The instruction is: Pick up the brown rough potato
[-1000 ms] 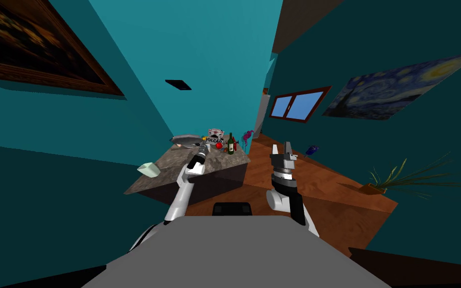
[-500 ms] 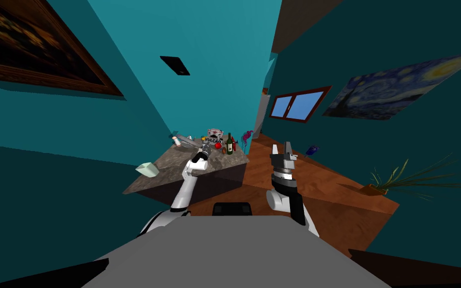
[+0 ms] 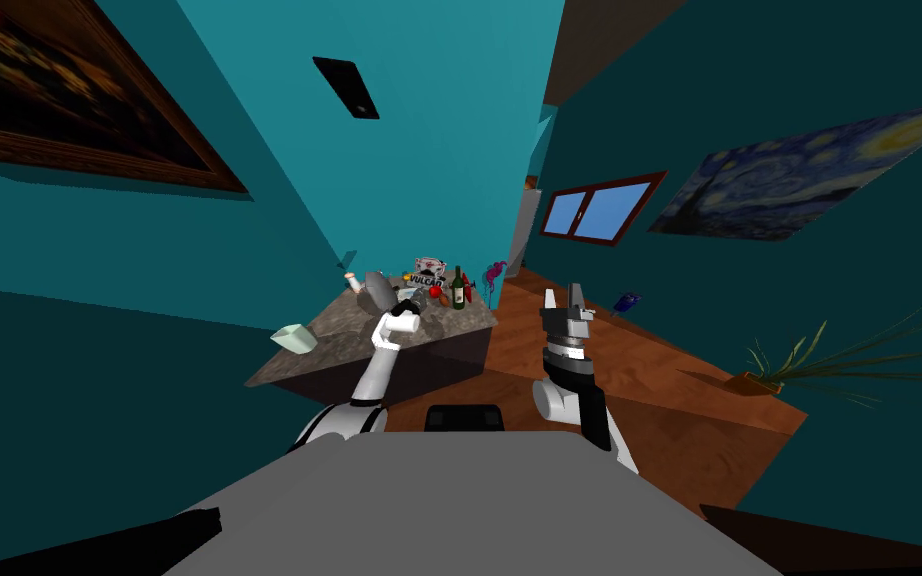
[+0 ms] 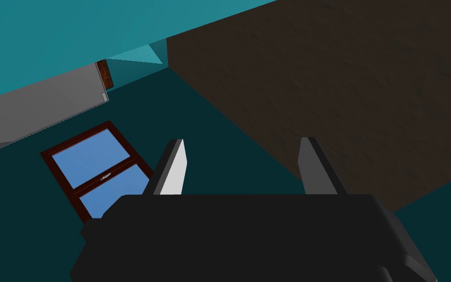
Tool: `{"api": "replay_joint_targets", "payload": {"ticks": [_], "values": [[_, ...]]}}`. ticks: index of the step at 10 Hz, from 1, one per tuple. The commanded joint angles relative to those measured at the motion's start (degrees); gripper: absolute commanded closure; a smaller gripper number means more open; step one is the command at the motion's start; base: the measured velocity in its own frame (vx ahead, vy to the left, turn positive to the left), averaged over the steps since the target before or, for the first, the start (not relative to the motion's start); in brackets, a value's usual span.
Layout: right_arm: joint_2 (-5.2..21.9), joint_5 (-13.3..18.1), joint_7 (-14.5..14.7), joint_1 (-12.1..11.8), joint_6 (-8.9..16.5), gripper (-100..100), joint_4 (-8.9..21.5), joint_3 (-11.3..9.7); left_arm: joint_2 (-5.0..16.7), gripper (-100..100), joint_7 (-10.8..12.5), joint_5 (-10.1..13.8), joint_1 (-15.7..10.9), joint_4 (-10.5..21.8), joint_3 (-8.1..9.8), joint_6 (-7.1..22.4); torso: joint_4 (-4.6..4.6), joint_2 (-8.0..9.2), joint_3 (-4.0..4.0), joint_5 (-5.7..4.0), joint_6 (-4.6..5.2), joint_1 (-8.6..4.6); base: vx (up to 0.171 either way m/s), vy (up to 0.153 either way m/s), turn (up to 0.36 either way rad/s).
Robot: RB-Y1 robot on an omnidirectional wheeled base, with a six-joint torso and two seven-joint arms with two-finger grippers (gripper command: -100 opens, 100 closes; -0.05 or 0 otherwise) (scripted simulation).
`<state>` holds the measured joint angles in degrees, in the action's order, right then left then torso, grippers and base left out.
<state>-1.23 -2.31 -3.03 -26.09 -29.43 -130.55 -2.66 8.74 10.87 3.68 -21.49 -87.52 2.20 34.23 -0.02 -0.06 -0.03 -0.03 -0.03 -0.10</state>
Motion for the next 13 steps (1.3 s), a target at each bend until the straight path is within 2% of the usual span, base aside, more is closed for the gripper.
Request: {"api": "replay_joint_targets", "payload": {"ticks": [1,2,4,5,6,7,8,11,13], "values": [[0.00,0.00,0.00,0.00,0.00,0,0.00,0.00,-0.01,-100,0.12,0.09,-1.08,1.66,0.05,1.41,0.00,0.00,0.00,0.00,0.00,0.00,0.008,-0.013,-0.005],[0.00,0.00,0.00,0.00,0.00,0,0.00,0.00,0.01,-100,0.64,0.95,-3.71,3.84,0.09,4.07,0.00,0.02,0.01,0.01,0.00,0.06,0.011,-0.017,0.041],[0.00,0.00,0.00,0.00,0.00,0,0.00,0.00,0.01,-100,0.64,0.95,-4.27,5.55,0.09,4.73,0.00,-0.01,0.00,0.01,0.00,0.03,0.012,-0.020,0.010],[0.00,0.00,0.00,0.00,0.00,0,0.00,0.00,0.05,-100,1.08,1.82,-6.87,7.74,0.14,7.46,0.00,0.01,0.01,0.01,-0.01,0.06,0.019,-0.028,0.040],[0.00,0.00,0.00,0.00,0.00,0,0.00,0.00,0.05,-100,1.08,1.82,-7.45,9.49,0.14,7.91,0.00,-0.02,-0.01,0.00,-0.01,0.02,0.022,-0.028,0.034],[0.00,0.00,0.00,0.00,0.00,0,0.00,0.00,0.11,-100,1.45,2.69,-9.88,11.74,0.19,9.74,-0.01,-0.03,-0.02,0.00,0.00,0.02,0.026,-0.034,0.049],[0.00,0.00,0.00,0.00,0.00,0,0.00,0.00,0.11,-100,1.45,2.69,-10.62,13.51,0.19,10.96,-0.01,-0.05,-0.03,0.00,-0.01,-0.01,0.023,-0.032,0.035],[0.00,0.00,0.00,0.00,0.00,0,0.00,0.00,0.31,-100,1.97,4.43,-16.04,19.41,0.30,15.54,-0.02,-0.07,-0.04,0.00,-0.01,0.01,0.031,-0.030,0.048],[0.00,0.00,0.00,0.00,0.00,0,0.00,0.00,0.31,-100,1.97,4.43,-16.84,21.85,0.30,16.58,-0.02,-0.07,-0.04,0.01,-0.01,0.04,0.024,-0.016,0.020]]}}
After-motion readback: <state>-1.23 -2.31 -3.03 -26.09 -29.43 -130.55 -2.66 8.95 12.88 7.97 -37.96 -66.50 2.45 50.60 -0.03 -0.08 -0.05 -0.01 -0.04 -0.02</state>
